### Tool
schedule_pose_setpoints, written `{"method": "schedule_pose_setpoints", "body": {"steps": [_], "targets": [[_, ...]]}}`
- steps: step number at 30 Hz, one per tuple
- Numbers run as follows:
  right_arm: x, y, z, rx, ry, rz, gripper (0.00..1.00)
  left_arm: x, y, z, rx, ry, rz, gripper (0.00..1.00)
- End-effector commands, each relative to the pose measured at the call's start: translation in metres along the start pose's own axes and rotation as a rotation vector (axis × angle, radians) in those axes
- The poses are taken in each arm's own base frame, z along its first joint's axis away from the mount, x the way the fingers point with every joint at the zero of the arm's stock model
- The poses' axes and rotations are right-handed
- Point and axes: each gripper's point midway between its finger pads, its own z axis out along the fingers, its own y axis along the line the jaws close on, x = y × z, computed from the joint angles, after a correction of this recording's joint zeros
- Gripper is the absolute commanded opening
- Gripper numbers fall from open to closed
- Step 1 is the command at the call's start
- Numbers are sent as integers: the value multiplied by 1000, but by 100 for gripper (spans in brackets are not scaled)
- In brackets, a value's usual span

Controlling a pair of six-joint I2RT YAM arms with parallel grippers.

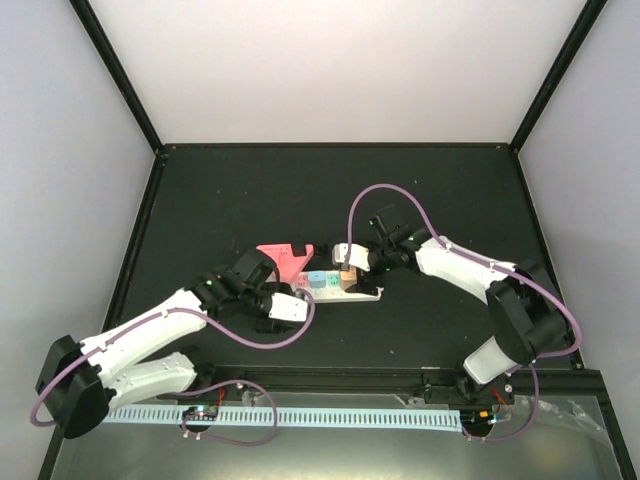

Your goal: Pull the plug off the socket

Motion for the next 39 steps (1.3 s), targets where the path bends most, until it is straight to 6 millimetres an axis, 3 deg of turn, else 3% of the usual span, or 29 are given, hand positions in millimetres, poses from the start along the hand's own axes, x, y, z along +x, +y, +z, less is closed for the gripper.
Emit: {"method": "schedule_pose_setpoints", "body": {"steps": [1, 5, 11, 20, 28, 35, 39], "targets": [[1, -8, -9, 18, 15, 47, 91, -2, 0, 8, -9, 26, 36, 64], [-3, -9, -14, 7, 10, 21, 84, -5, -3, 12, -1, 28, 54, 63], [3, -1, -4, -26, 23, 23, 74, -5, -4, 19, 11, 49, 69, 63], [-1, 22, 6, -80, 23, 43, 65, -4, 14, 30, -75, 108, 114, 62], [-5, 31, 12, -75, 34, 58, 65, -9, 17, 44, -101, 115, 153, 60], [9, 25, 11, -52, 72, 74, 79, -16, 24, 58, -133, 149, 189, 56], [10, 25, 13, -61, 73, 79, 75, -20, 24, 72, -120, 173, 205, 55]]}}
